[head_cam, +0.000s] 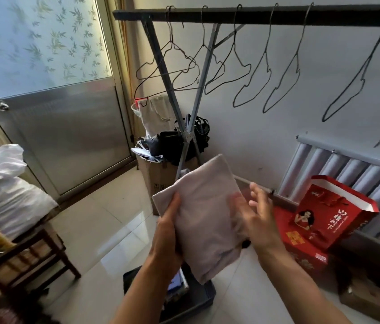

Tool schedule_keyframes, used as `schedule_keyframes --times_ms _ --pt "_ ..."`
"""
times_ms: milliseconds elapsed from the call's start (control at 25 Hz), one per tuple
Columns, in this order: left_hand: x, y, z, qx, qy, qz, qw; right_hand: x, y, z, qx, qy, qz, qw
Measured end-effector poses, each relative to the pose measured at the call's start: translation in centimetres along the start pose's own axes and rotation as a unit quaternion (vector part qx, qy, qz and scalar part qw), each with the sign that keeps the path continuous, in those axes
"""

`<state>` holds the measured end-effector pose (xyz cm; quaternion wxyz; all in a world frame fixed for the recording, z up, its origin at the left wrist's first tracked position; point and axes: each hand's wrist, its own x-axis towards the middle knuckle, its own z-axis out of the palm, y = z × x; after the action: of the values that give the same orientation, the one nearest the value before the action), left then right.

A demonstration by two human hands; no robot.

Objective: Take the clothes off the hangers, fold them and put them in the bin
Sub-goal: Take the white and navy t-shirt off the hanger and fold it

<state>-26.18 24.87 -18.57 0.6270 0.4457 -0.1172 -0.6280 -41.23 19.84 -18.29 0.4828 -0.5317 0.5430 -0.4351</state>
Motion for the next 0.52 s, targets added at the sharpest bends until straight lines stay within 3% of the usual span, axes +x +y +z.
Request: schedule_keyframes --times_ms 120,280,400,520 --pt "1.5 2.3 -2.9 0.015 -0.042 -0.04 0.998 2.5 -0.4 2.9 -0.059 -0.115 0.0 0.992" --pt "4.3 6.0 -7.5 -0.011 -0.065 -0.062 0.996 4.9 -0.7 6.9 0.079 -0.249 0.15 0.954" --pt "6.9 8.2 -10.5 -0.011 -0.062 -0.081 0.995 6.5 0.5 10.2 0.155 -0.272 0.247 0.917" --pt "9.8 10.1 -13.5 0.016 -0.034 -0.087 0.995 8.3 2.3 14.1 0.191 -0.259 0.255 0.912"
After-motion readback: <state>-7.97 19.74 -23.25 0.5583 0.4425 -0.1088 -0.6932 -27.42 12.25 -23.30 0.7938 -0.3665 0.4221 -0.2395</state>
